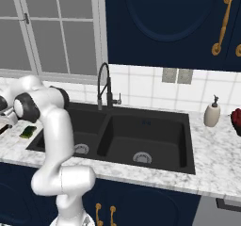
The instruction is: Pick the pan and sponge and place them into the sink. Then turn on the water.
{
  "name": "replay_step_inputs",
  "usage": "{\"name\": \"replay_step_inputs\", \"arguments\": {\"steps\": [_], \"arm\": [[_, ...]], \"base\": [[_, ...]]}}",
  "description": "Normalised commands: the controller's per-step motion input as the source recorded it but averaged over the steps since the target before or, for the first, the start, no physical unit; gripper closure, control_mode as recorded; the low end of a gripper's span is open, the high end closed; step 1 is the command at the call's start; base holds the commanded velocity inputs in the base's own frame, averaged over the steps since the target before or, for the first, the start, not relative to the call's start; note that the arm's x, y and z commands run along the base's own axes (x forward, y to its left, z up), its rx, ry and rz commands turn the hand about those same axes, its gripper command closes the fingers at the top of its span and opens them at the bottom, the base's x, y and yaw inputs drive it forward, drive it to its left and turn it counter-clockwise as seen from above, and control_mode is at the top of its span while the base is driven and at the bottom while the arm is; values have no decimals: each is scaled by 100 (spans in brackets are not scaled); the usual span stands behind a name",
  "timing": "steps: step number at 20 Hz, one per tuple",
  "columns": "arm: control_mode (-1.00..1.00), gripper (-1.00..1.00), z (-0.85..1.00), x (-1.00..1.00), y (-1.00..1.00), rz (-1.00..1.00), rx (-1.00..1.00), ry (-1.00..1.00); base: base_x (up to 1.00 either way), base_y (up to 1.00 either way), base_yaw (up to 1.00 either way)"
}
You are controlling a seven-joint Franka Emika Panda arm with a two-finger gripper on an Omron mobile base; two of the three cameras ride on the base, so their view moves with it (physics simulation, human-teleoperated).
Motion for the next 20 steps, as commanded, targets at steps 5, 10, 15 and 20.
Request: {"name": "replay_step_inputs", "arguments": {"steps": [5,10,15,20], "arm": [[-100,-100,-38,20,0,0,0,0],[-100,-100,-42,12,1,0,0,0],[-100,-100,-42,18,5,0,0,0],[-100,-100,-58,3,-4,-1,1,0]], "base": [[0,0,0],[0,0,0],[0,0,0],[0,0,0]]}}
